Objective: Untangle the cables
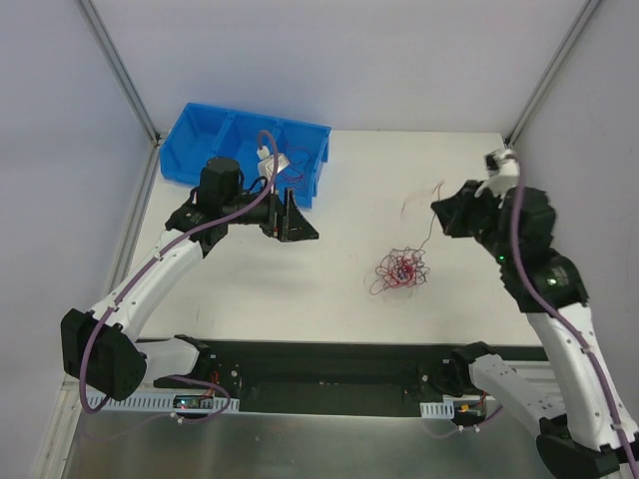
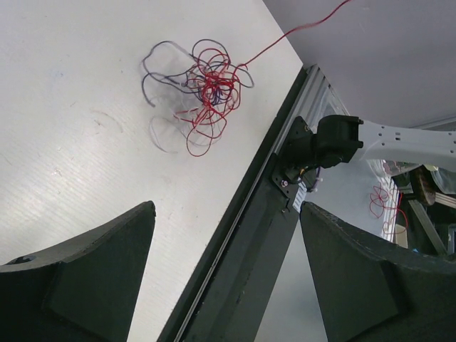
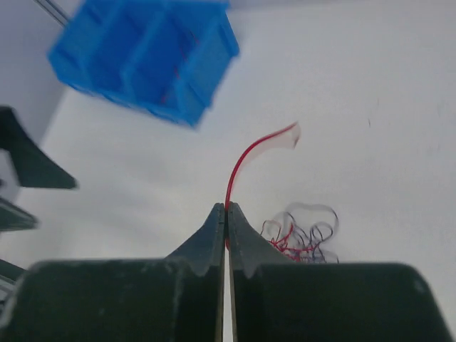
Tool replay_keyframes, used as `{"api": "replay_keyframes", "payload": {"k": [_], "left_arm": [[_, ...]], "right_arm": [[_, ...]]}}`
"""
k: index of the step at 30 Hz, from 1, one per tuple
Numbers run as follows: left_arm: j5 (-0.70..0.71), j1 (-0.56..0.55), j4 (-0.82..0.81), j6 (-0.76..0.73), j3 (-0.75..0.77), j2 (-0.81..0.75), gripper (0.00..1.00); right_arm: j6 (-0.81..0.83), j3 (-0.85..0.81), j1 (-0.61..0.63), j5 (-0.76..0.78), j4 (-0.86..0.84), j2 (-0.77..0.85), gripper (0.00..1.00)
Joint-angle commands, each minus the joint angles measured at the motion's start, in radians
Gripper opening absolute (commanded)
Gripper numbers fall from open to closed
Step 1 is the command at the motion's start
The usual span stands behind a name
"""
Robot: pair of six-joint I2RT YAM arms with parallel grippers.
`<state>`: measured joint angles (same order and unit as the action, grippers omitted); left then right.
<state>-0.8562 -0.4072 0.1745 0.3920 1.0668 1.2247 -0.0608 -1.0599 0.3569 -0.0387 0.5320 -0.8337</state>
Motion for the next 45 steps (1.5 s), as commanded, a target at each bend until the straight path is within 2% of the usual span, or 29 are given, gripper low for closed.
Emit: {"api": "replay_keyframes", "payload": {"k": [1, 4, 10, 13, 17, 23, 25, 26, 29, 35, 39, 42, 45], "left_arm": [[-0.01, -0.007, -0.001, -0.03, 0.007, -0.027, 0.82], [-0.007, -0.007, -0.003, -0.033, 0.007, -0.031, 0.82], [0.005, -0.007, -0.001, -0.042, 0.002, -0.048, 0.83], [0.014, -0.007, -0.001, -0.048, 0.002, -0.056, 0.82], [0.04, -0.008, -0.001, -0.059, -0.002, -0.067, 0.82], [0.055, -0.007, -0.001, -0.068, -0.004, -0.077, 0.82], [0.062, -0.007, 0.002, -0.071, -0.005, -0.079, 0.82], [0.063, -0.007, 0.0, -0.071, -0.004, -0.079, 0.82], [0.057, -0.007, 0.0, -0.073, -0.002, -0.079, 0.82], [0.026, -0.012, -0.058, -0.082, -0.024, -0.102, 0.82], [-0.036, -0.015, -0.171, -0.045, -0.068, -0.123, 0.8], [-0.087, -0.027, -0.338, 0.031, -0.129, -0.111, 0.79], [-0.04, -0.082, -0.467, 0.085, -0.183, -0.093, 0.83]], "right_arm": [[0.026, -0.349, -0.006, -0.064, 0.098, 0.016, 0.0], [0.03, -0.431, -0.006, -0.112, 0.044, 0.011, 0.0], [0.01, -0.197, -0.004, -0.067, -0.032, 0.039, 0.0], [0.013, -0.211, -0.004, -0.033, -0.04, -0.007, 0.0], [0.012, -0.516, -0.004, -0.105, 0.016, -0.134, 0.0], [-0.037, -1.228, -0.004, -0.239, 0.114, -0.396, 0.0], [-0.071, -1.349, -0.006, -0.263, 0.076, -0.436, 0.0], [-0.098, -1.348, -0.006, -0.273, 0.027, -0.433, 0.01], [-0.148, -1.153, -0.004, -0.285, -0.145, -0.365, 0.0], [-0.209, -0.734, -0.006, -0.277, -0.318, -0.219, 0.01], [-0.339, -0.426, -0.004, -0.306, -0.495, -0.15, 0.0], [-0.456, -0.22, 0.002, -0.323, -0.654, -0.117, 0.0], [-0.539, -0.045, 0.014, -0.313, -0.783, -0.088, 0.0]]}}
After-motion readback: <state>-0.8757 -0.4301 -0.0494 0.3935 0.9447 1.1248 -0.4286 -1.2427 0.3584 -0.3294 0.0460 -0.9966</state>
